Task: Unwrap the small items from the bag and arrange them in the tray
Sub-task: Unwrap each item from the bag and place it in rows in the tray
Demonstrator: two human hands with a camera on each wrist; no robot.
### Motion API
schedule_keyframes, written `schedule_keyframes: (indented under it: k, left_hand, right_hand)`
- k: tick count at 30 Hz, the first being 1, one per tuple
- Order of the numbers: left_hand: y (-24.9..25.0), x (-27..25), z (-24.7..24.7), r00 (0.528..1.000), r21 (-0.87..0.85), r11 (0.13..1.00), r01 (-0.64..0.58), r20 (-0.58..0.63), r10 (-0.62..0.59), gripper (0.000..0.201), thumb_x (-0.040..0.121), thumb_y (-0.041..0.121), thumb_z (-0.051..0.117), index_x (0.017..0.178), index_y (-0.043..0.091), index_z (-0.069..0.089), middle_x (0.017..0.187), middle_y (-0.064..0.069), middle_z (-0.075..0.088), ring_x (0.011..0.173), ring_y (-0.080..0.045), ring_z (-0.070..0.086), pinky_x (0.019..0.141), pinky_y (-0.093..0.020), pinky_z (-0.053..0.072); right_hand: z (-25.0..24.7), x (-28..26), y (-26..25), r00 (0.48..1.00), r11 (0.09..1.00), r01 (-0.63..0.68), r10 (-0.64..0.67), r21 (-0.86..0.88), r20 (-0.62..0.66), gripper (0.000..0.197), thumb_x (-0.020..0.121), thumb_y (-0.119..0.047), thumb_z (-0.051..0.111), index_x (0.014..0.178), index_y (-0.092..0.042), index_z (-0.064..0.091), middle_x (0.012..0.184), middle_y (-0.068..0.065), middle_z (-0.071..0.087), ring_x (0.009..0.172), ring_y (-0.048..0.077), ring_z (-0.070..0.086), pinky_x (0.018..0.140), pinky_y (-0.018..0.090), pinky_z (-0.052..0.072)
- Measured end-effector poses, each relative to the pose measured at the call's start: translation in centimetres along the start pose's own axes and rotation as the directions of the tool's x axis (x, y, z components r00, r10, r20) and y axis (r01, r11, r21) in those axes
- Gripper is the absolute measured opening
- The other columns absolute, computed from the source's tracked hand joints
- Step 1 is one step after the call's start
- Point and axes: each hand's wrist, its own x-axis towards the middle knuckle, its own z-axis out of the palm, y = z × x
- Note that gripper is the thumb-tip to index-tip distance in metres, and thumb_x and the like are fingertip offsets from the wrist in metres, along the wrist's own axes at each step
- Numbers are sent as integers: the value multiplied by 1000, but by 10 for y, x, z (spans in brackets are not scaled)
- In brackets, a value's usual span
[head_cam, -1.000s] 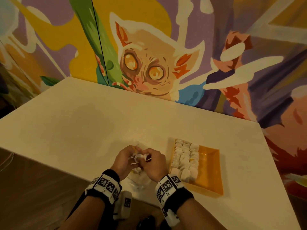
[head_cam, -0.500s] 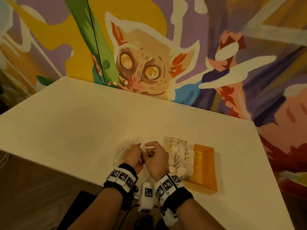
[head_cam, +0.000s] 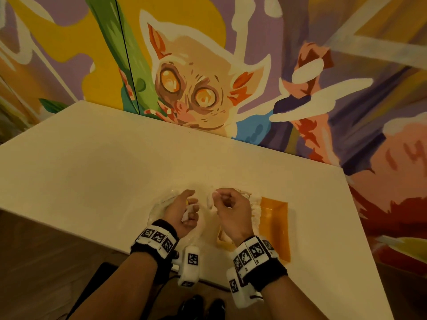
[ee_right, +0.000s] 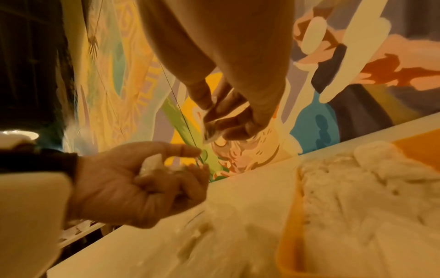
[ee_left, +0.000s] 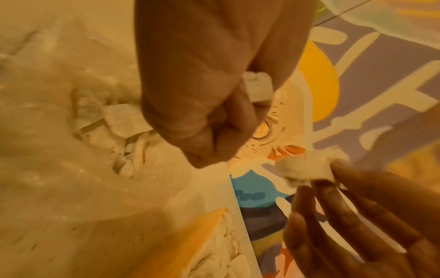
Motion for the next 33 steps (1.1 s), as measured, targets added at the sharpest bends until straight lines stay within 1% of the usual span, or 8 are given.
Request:
schedule_keyframes:
  k: [3, 11, 15, 20, 24, 29, 31, 33]
  left_hand:
    - [8, -12, 16, 981, 281, 941, -190, 80, 174, 32, 85, 42, 69, 100, 15, 60, 66, 3, 43, 46, -8, 29, 36, -17, 17]
    - [9, -6, 49, 756, 692, 367, -622, 410, 510, 13, 87, 18, 71, 86, 5, 75, 47, 18, 55, 45, 3, 47, 51, -9, 33]
    - [0, 7, 52, 766, 701, 373, -607, 392, 509, 6, 84, 23, 75, 79, 21, 76, 58, 17, 63, 53, 3, 52, 58, -11, 38]
    - [-14, 16, 55, 784, 713, 398, -577, 348, 514, 12, 82, 30, 77, 84, 18, 78, 81, 7, 73, 76, -8, 66, 70, -20, 48]
    - [-24, 24, 50, 810, 771, 372, -517, 301, 503, 14, 86, 33, 72, 84, 19, 76, 85, 5, 73, 82, -15, 67, 74, -26, 52]
    - [-40, 33, 33, 865, 915, 247, -319, 175, 470, 18, 88, 30, 67, 94, 14, 70, 85, -1, 69, 81, -21, 64, 65, -24, 43]
    - [-49, 39, 27, 886, 964, 148, -220, 134, 443, 34, 88, 37, 65, 110, 11, 66, 103, -5, 69, 94, -23, 64, 72, -24, 42]
    - [-57, 42, 23, 898, 985, 69, -157, 114, 424, 44, 90, 40, 61, 120, 7, 61, 120, -7, 64, 108, -27, 61, 78, -26, 43]
  right_hand:
    - [-21, 6, -4, 998, 998, 57, -56, -30, 42, 8, 90, -20, 67, 86, -28, 70, 84, -10, 71, 79, 3, 64, 75, 19, 52]
    - [-56, 16, 9, 997, 994, 48, -41, -101, 70, 9, 91, -18, 65, 91, -25, 70, 91, -11, 72, 87, 8, 65, 79, 21, 51]
    - [-64, 12, 16, 994, 986, 32, -14, -167, 105, 7, 89, -25, 69, 95, -22, 70, 89, -11, 71, 81, 4, 63, 69, 14, 49]
    - [-77, 11, 22, 994, 942, -2, 39, -337, 104, 24, 87, -22, 70, 66, -29, 60, 67, -10, 63, 68, 7, 59, 66, 19, 47]
    - [-100, 14, 34, 980, 854, -116, 183, -508, 83, 9, 88, -17, 70, 80, -21, 67, 80, -7, 65, 79, 11, 60, 65, 13, 41]
    - [-117, 20, 65, 876, 607, -278, 478, -745, 62, 12, 84, -6, 62, 93, -9, 70, 97, 12, 68, 85, 25, 65, 72, 28, 53]
    - [-110, 20, 73, 818, 544, -352, 575, -762, 32, 11, 84, -16, 65, 89, -6, 66, 95, 15, 67, 84, 31, 67, 74, 39, 59]
    - [-103, 22, 84, 794, 453, -347, 608, -821, 0, 17, 85, -24, 67, 85, -8, 61, 97, 13, 66, 89, 31, 67, 72, 34, 57]
